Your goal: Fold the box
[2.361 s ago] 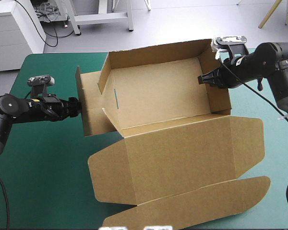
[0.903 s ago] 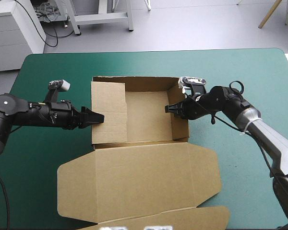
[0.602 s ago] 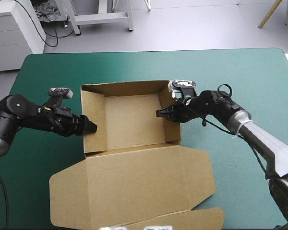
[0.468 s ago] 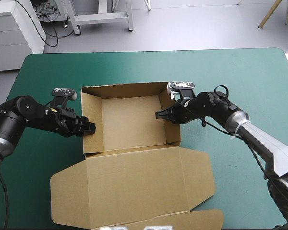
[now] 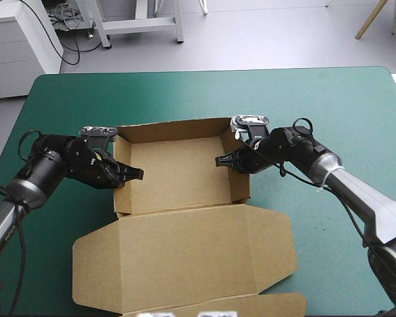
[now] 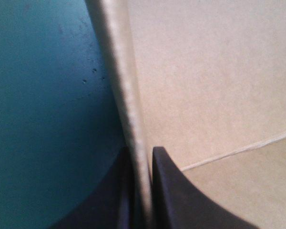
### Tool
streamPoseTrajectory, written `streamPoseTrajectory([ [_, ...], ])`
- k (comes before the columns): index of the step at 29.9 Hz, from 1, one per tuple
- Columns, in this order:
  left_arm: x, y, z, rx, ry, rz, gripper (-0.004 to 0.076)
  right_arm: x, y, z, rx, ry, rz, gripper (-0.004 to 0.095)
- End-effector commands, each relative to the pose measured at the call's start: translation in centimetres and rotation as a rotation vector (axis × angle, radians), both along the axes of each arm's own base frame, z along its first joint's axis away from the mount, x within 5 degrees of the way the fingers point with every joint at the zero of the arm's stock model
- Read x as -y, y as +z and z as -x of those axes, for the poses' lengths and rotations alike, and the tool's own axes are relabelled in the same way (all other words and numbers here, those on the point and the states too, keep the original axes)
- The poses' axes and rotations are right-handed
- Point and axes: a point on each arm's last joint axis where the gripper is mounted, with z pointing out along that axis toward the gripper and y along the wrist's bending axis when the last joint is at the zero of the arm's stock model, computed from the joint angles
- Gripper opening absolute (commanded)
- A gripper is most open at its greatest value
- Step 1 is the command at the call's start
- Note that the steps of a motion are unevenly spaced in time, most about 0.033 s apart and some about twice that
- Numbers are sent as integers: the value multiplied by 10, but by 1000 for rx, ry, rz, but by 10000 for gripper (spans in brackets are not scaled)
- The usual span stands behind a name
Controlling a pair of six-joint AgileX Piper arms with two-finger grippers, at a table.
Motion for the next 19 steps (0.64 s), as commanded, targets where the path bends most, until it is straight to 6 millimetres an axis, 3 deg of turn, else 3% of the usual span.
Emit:
streamPoseTrajectory([
  [1, 5, 10, -12, 114, 17, 37, -10, -4, 28, 9, 34, 15, -76, -18],
  [8, 14, -5, -23, 52, 37, 101, -10, 8, 27, 12, -12, 35, 94, -18],
  [14, 41, -13, -33, 12, -33, 116, -10, 26, 39, 14, -58, 1, 305, -18],
  [19, 60, -17, -39, -1, -97, 85, -10, 25, 35, 11, -51, 2, 314, -18],
])
